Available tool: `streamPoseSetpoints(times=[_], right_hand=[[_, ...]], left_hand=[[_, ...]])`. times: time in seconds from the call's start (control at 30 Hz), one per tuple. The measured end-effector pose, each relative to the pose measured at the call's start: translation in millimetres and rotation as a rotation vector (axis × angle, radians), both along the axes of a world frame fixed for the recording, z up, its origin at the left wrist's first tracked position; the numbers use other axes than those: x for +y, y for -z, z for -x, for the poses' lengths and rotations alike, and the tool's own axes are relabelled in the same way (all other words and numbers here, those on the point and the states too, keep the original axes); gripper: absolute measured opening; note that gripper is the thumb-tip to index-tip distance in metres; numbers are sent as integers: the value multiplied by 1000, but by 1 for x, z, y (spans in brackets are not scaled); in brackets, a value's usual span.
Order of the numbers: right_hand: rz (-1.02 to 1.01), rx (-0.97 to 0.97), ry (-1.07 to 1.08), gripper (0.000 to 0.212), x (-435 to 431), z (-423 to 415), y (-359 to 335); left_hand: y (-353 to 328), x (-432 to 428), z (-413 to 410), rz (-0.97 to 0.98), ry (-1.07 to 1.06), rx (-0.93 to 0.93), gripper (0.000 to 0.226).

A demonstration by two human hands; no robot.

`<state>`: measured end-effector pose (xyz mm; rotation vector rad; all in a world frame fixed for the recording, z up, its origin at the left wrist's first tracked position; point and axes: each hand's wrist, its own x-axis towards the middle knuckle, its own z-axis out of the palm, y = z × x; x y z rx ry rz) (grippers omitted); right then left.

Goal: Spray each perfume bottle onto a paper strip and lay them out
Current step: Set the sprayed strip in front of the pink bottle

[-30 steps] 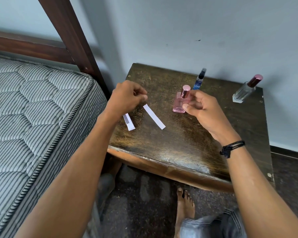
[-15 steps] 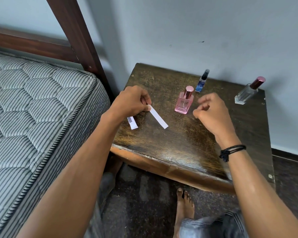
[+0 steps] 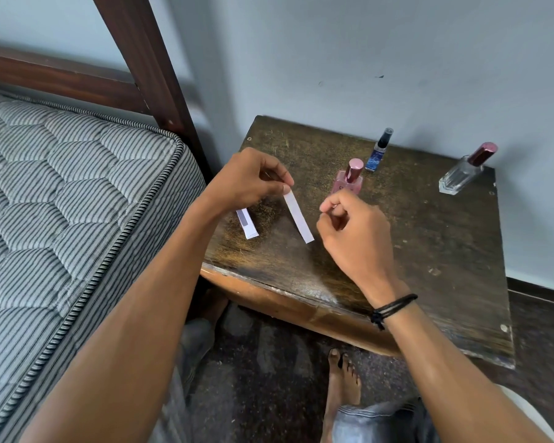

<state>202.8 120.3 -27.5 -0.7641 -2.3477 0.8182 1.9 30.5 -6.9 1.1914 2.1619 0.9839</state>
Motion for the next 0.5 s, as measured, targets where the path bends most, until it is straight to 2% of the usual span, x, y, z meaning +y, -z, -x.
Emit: streamPoseSetpoints(times=[0.2, 0.33, 0.43, 0.5], right_hand=[[143, 3, 12, 13, 0, 4, 3], [375, -83, 7, 18, 1, 5, 2], [586, -81, -44, 19, 3, 6, 0], [655, -68, -54, 21, 3, 7, 0]], left_hand=[[-5, -1, -5, -77, 95, -40, 11], [-7, -1, -4, -142, 90, -62, 15], [-10, -2, -4, -175, 69, -117, 16], [-10, -3, -4, -191, 48, -173, 16]])
